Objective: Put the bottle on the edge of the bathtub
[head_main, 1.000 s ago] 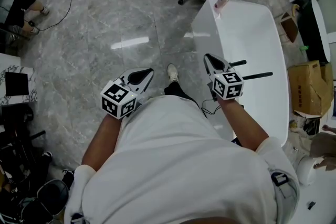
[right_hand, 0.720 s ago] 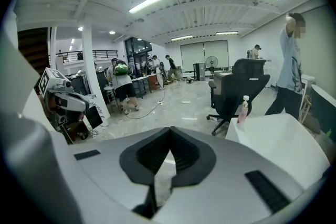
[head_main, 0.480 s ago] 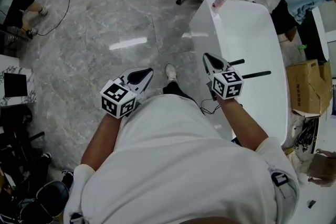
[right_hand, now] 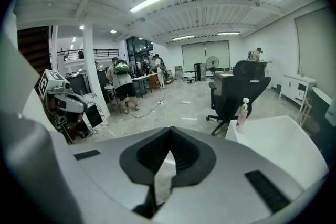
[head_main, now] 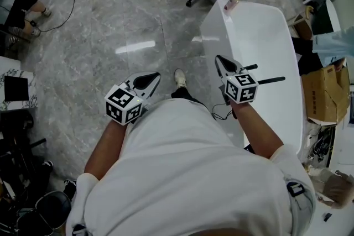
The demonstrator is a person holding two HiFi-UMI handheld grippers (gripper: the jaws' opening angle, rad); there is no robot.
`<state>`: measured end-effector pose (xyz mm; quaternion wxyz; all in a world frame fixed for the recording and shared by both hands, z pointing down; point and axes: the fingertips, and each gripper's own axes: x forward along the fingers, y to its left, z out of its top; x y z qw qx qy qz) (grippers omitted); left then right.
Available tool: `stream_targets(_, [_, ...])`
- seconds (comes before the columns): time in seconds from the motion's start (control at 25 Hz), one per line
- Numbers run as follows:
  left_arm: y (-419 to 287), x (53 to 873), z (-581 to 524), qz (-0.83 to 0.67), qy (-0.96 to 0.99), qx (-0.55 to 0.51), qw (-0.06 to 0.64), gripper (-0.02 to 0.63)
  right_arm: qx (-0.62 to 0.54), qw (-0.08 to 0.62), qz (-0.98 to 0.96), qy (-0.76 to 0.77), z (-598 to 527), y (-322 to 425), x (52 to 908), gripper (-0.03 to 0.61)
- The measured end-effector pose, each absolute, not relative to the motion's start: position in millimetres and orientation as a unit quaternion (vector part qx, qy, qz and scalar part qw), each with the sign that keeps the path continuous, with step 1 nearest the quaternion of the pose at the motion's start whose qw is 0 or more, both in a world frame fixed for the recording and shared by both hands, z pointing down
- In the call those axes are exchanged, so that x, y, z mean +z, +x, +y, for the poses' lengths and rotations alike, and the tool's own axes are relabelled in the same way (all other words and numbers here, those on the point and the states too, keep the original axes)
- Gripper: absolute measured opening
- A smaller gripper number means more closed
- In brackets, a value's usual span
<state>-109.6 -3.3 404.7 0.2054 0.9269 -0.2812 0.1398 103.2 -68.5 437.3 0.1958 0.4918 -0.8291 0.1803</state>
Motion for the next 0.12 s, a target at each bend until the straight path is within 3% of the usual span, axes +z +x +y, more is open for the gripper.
stream_targets(0.12, [-112.8, 405.1, -4.6, -0.282, 0.926, 0.141, 0.206, 0.018, 0.178, 0.194, -0.828, 0.495, -73.8, 103.2, 434.3, 0.009])
